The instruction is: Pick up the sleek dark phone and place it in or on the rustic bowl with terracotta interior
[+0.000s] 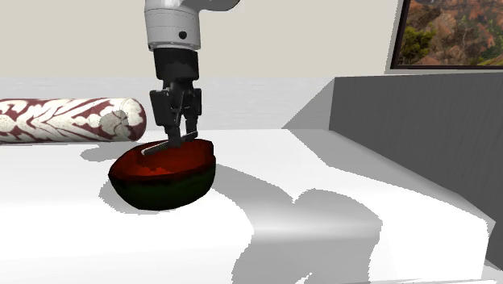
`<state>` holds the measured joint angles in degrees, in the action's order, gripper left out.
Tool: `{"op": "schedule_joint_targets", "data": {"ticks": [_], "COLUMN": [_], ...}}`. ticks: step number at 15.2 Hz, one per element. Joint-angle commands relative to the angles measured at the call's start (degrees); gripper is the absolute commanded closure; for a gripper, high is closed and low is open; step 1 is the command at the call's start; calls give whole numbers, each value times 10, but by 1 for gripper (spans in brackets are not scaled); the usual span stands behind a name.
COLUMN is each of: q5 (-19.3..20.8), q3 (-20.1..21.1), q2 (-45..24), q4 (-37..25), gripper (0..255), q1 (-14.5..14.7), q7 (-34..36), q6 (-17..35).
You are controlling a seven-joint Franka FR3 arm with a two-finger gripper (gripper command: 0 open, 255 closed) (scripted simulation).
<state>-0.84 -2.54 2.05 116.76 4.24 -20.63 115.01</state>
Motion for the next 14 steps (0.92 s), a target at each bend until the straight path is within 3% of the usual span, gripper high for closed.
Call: {"op": "schedule_joint_targets", "data": {"ticks": [1,11,12,14], "q5": [0,-1,-1,-1], "q3": [0,0,0,0], "q2": [-5,-11,-11,-11], "q4": [11,24,24,24], "gripper": [255,255,0,0], "q1": [0,0,0,0], "q7": [0,-1,-1,-1], "q6": [16,35,35,35]}}
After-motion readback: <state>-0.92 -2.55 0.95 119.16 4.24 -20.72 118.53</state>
